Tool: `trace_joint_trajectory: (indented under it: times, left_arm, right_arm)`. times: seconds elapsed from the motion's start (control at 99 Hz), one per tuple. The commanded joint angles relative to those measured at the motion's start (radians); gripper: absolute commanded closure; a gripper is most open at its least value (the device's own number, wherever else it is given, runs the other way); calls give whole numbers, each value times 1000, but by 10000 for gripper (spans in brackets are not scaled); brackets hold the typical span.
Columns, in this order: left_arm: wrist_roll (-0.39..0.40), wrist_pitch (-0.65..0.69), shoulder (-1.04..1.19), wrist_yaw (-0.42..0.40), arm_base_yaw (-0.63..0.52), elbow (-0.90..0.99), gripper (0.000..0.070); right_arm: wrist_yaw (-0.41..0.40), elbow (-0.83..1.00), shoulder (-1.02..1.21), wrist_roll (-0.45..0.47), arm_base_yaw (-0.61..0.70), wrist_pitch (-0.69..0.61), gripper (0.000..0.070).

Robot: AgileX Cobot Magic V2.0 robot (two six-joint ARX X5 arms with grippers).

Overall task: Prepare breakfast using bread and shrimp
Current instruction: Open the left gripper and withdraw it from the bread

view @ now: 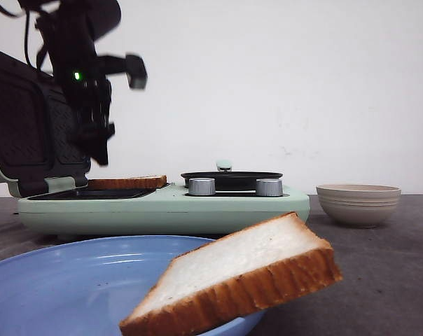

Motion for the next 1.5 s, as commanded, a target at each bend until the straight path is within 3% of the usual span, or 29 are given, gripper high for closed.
trace_joint_trajectory:
  times: [0.0,0.121,0.333,0.667,0.869,1.252,1.353,1.495]
  left_arm:
    - [-71,10,-26,0,-3,21,74]
    - [-178,10,-86,-3,-3,21,74]
    - [-433,-2,-222,-5,-9,22,74]
    - [-658,-61,-441,-4,-9,22,74]
    - [-756,-169,-548,-3,-8,22,84]
    - [-885,-334,-647,65,48,21,481]
    - [-911,-357,-664,78,72,19,556]
    - [-922,-359,-692,114,107,6,578]
  right_arm:
    - [-2,17,3,-11,0,9,339]
    - [-2,17,3,-11,0,9,339]
    - [-2,17,3,-11,0,9,339]
    - [-2,17,3,-7,0,9,339]
    - [-3,17,3,12,0,9,339]
    - [-11,17,3,35,0,8,339]
    - [-29,17,3,39,0,8,339]
    - [-31,17,3,42,0,1,339]
